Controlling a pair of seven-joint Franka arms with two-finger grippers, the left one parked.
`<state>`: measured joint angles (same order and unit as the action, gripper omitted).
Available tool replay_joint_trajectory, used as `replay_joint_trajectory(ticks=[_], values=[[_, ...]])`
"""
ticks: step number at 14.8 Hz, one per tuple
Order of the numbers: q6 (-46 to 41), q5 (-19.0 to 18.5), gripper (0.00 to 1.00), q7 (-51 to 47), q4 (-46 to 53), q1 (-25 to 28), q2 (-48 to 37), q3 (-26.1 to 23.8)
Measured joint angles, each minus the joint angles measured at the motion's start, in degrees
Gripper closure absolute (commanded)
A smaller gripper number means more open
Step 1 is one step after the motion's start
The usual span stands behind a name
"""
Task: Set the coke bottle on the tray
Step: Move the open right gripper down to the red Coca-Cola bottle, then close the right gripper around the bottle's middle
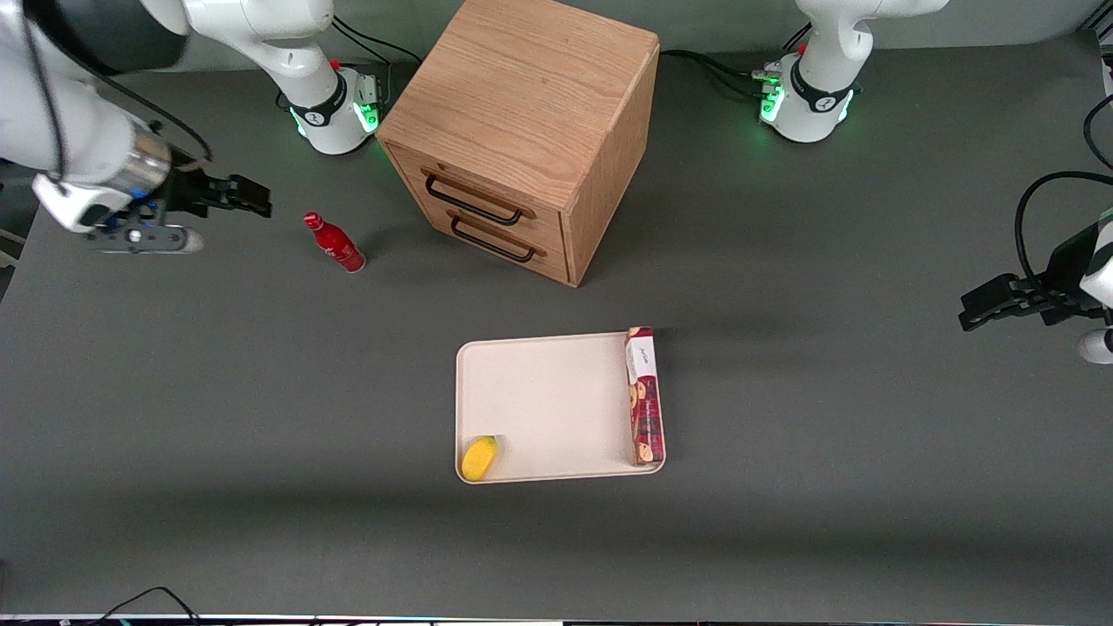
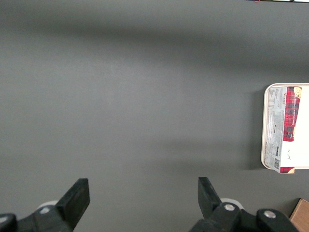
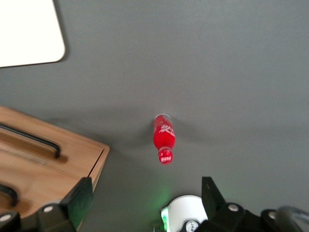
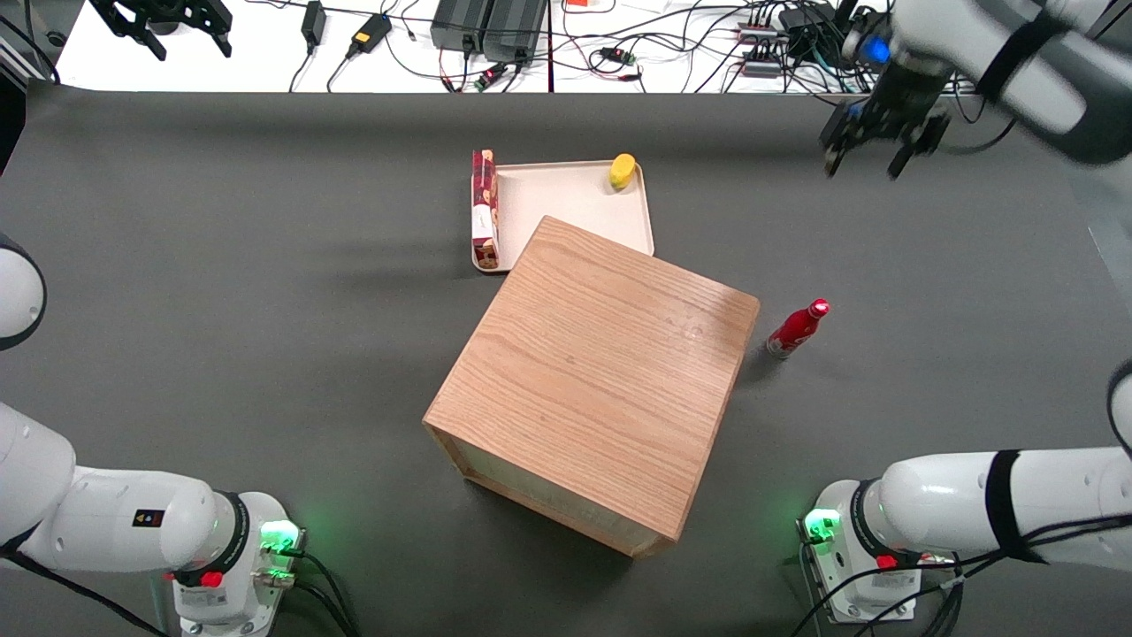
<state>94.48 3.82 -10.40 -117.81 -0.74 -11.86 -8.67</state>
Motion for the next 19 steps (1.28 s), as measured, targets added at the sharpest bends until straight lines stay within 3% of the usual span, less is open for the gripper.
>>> replay_joint_trajectory(ticks=[5,9,10,12,13,14,19], values=[[25.61,0.04,0.0,-0.85,-28.29,-0.03,-7.71,-0.34],[36.5,0.05,0.04,-5.21,-38.25,-0.04,-7.85,-2.96],[37.36,0.05,0.24,-6.13,-39.13,-0.03,-7.86,-3.87],[37.53,0.05,0.79,-6.95,-39.62,-0.02,-7.98,-4.61],[37.53,0.05,0.94,-6.95,-39.62,-0.03,-8.11,-4.61],[37.51,0.05,1.0,-6.95,-39.62,-0.03,-8.28,-4.61],[36.83,0.21,1.0,-6.95,-39.58,0.03,-9.34,-4.67]])
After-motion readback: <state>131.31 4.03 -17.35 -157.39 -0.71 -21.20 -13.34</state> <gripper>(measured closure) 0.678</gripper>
